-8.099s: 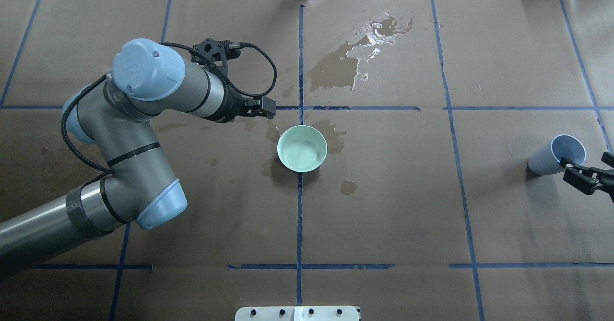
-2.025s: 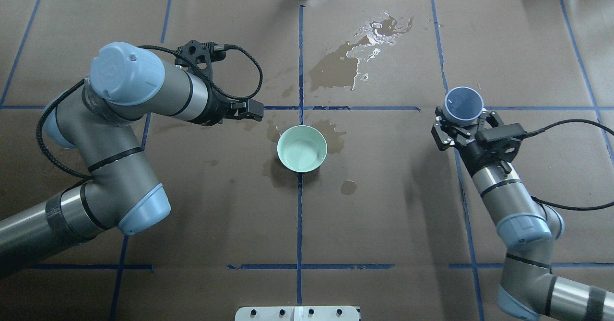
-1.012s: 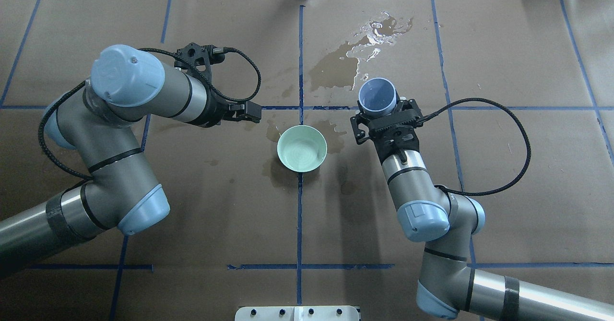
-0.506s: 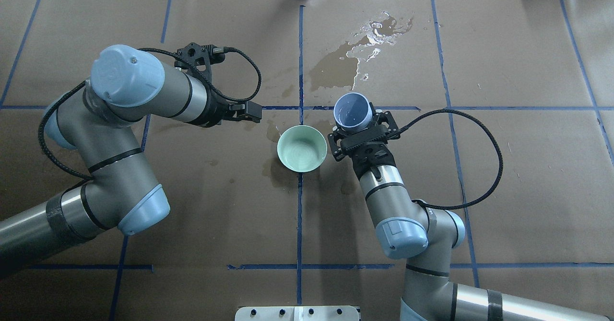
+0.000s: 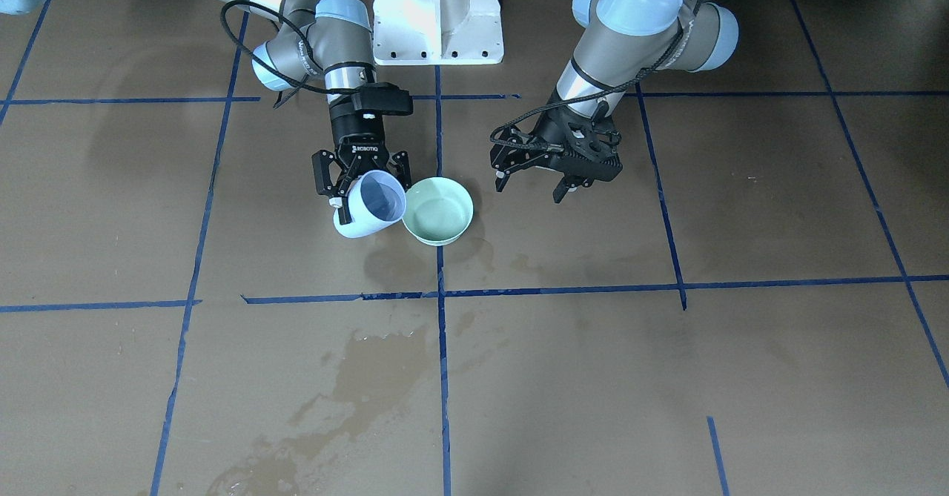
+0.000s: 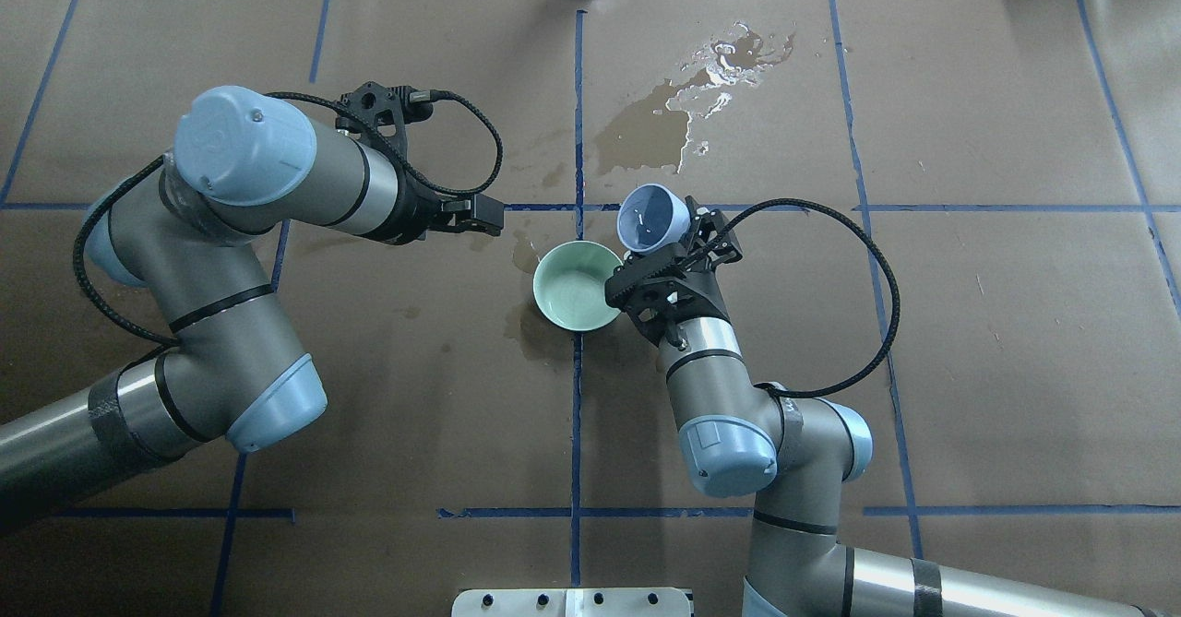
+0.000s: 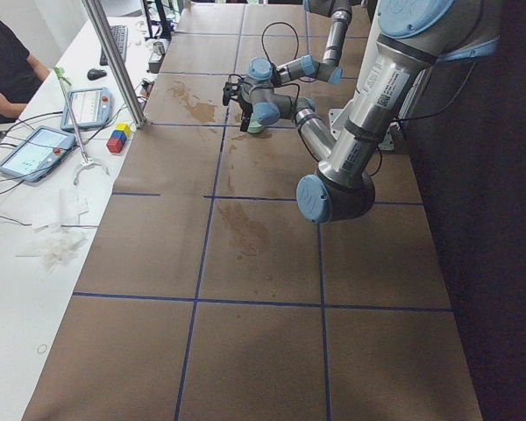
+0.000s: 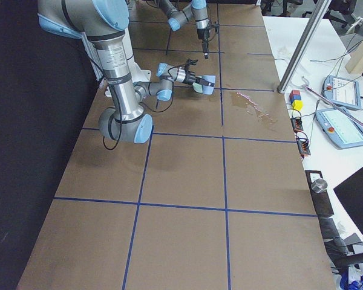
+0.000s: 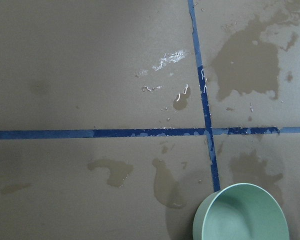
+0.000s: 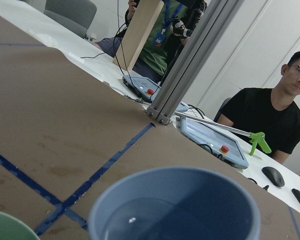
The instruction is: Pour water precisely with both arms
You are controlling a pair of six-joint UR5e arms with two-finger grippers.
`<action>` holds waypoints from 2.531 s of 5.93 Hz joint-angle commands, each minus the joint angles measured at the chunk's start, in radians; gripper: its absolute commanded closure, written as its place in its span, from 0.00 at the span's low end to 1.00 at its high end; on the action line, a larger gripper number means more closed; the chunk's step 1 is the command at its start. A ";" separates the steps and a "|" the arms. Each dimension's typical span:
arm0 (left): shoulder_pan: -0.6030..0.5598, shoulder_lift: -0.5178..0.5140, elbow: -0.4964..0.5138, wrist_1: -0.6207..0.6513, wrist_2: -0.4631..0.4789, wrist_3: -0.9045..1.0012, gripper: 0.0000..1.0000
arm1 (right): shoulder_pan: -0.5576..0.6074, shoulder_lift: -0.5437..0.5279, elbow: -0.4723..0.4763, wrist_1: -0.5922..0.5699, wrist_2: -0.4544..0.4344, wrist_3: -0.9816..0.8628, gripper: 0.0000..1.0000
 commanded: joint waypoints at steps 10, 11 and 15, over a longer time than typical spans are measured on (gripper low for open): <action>-0.011 0.000 0.002 -0.002 0.000 0.001 0.00 | -0.042 -0.008 0.001 -0.016 -0.021 -0.393 1.00; -0.011 0.000 0.004 -0.002 -0.002 0.000 0.00 | -0.042 -0.008 0.001 -0.010 -0.023 -0.392 1.00; -0.011 0.000 0.004 -0.002 0.000 -0.005 0.00 | -0.034 -0.025 0.033 0.106 -0.023 0.084 1.00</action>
